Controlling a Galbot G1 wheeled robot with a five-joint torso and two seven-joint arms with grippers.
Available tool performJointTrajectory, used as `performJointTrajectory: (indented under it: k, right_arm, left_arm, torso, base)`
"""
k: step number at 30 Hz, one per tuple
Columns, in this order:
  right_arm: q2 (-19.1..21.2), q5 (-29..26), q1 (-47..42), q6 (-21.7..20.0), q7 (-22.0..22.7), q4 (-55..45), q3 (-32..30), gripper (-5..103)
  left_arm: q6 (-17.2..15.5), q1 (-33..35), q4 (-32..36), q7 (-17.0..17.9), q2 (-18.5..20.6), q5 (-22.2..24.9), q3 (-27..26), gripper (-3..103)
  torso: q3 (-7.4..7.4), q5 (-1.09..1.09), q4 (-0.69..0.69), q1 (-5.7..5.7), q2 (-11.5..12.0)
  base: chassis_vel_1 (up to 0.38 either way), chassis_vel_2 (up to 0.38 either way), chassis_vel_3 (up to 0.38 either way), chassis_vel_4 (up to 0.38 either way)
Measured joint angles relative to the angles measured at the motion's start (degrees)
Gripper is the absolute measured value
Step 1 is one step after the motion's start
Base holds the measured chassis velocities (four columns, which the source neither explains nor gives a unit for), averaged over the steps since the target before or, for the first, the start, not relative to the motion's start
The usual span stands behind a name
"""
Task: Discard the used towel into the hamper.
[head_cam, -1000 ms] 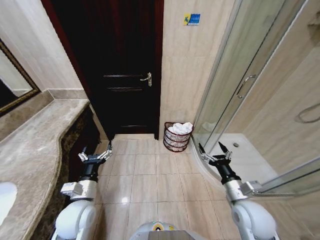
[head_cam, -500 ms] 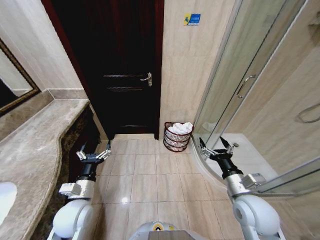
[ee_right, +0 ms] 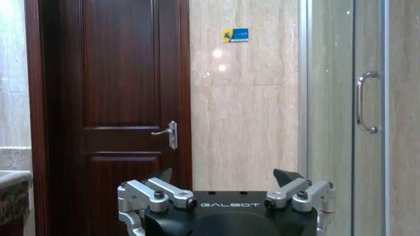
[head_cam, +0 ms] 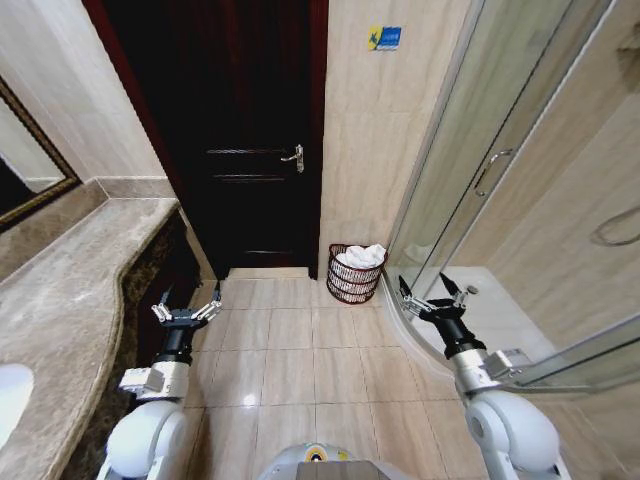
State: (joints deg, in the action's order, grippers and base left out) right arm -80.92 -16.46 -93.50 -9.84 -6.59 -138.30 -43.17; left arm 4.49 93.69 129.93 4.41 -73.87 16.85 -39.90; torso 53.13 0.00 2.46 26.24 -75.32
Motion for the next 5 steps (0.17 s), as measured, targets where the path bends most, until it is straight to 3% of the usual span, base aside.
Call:
performJointTrajectory:
  k: [5]
  right_arm:
    - [0.0, 0.0, 0.0, 0.0, 0.0, 0.0, 0.0, 100]
  left_arm:
    - [0.0, 0.0, 0.0, 0.0, 0.0, 0.0, 0.0, 100]
  torso:
    - [-0.02, 0.00, 0.00, -0.02, 0.0]
  base:
    - [0.000, 0.000, 0.000, 0.000]
